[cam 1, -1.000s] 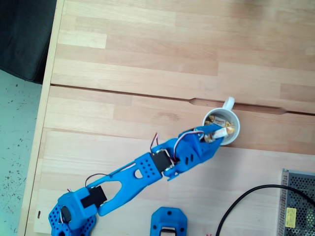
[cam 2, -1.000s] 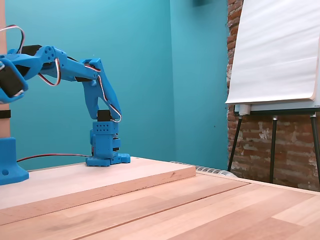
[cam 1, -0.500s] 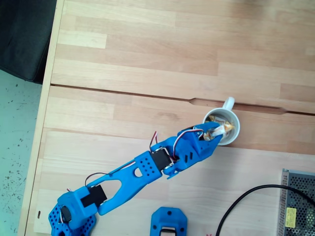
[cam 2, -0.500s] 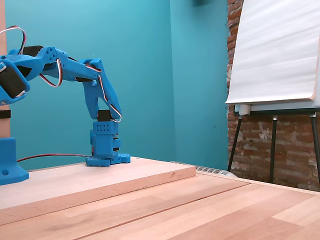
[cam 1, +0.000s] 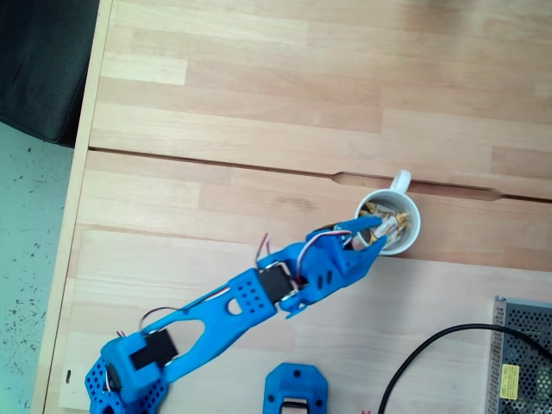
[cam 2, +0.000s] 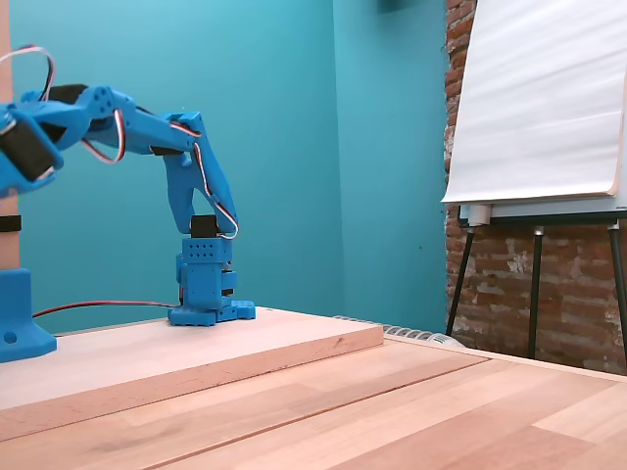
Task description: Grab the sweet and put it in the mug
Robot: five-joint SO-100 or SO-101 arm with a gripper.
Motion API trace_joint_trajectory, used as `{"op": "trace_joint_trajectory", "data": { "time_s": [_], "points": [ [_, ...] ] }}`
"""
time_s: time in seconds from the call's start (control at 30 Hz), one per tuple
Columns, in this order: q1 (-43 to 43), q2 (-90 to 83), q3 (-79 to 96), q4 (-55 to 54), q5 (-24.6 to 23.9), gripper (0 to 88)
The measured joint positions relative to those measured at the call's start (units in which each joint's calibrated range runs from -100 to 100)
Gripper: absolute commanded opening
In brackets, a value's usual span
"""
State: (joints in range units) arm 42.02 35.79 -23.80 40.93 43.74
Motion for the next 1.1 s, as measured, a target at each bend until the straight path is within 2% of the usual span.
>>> {"op": "trace_joint_trajectory", "data": {
  "time_s": [0.17, 0.4, 0.83, 0.97, 1.1],
  "points": [
    [-2.88, -16.08, 13.54, 0.00, -2.78, 3.2],
    [-14.11, -43.42, 42.04, 0.00, -5.37, 3.2],
    [-34.05, -100.64, 109.82, -0.24, -2.20, 3.2],
    [-38.18, -112.72, 121.20, -0.24, -2.25, 3.2],
    [-43.28, -115.71, 122.90, 0.00, -2.34, 3.2]
  ]
}}
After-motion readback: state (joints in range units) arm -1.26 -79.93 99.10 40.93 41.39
